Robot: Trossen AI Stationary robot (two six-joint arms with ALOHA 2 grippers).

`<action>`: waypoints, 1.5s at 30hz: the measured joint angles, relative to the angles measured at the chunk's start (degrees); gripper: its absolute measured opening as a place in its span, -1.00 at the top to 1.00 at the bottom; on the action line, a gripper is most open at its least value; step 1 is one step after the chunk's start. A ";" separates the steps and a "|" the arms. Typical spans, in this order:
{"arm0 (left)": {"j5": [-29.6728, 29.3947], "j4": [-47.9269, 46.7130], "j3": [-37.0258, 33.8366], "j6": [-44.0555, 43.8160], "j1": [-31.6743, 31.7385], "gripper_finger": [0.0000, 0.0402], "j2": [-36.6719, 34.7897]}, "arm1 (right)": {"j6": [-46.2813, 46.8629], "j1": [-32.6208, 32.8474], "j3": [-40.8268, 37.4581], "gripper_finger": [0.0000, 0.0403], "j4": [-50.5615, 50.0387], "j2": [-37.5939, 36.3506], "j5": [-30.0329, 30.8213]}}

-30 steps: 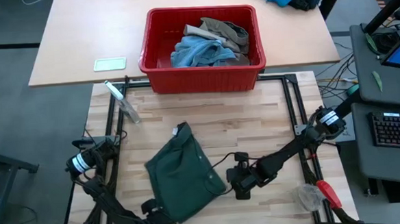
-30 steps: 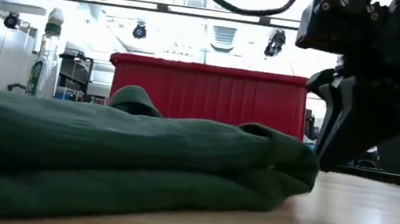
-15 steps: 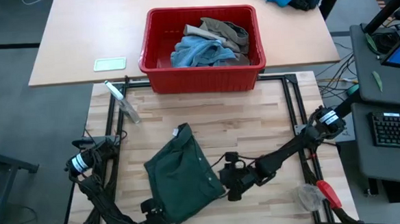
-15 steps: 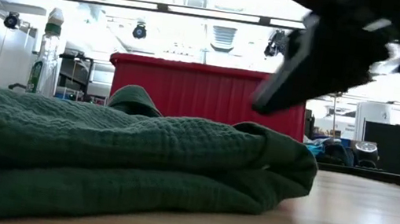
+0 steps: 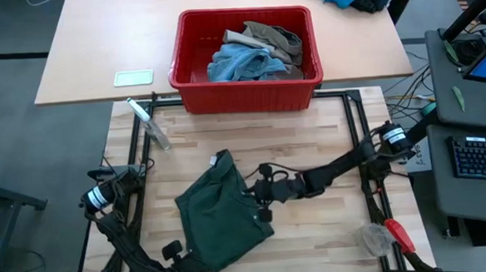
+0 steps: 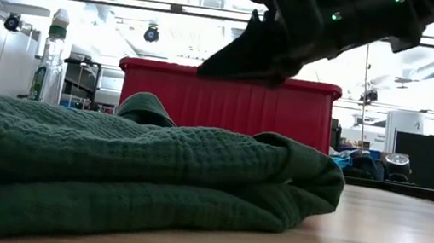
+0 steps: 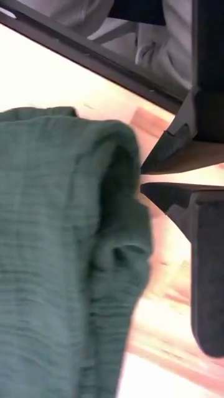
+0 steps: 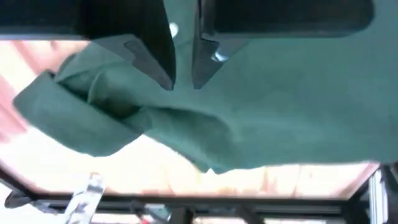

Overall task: Fold Laundry from Bin
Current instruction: Fold the green polo shirt

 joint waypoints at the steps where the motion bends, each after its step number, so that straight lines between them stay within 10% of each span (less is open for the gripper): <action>1: 0.25 -0.70 0.34 -0.43 -0.43 0.94 0.00 | -0.68 -0.38 0.00 0.84 0.66 0.00 -0.02; 16: -19.42 -21.35 -1.28 2.32 6.01 1.00 -0.20 | -3.87 -1.68 0.19 0.95 8.10 4.91 -2.32; 27: -18.02 -14.64 -16.88 8.80 14.50 1.00 -1.72 | -1.69 -2.59 4.59 0.95 8.34 16.71 -2.40; 35: -6.78 -5.74 -29.78 4.44 13.96 1.00 -5.14 | 0.71 -2.53 4.55 0.95 -0.29 16.56 0.06; 45: -6.91 -6.97 -28.85 3.06 11.71 1.00 -11.19 | -0.52 -2.53 4.22 0.96 -2.92 11.73 0.11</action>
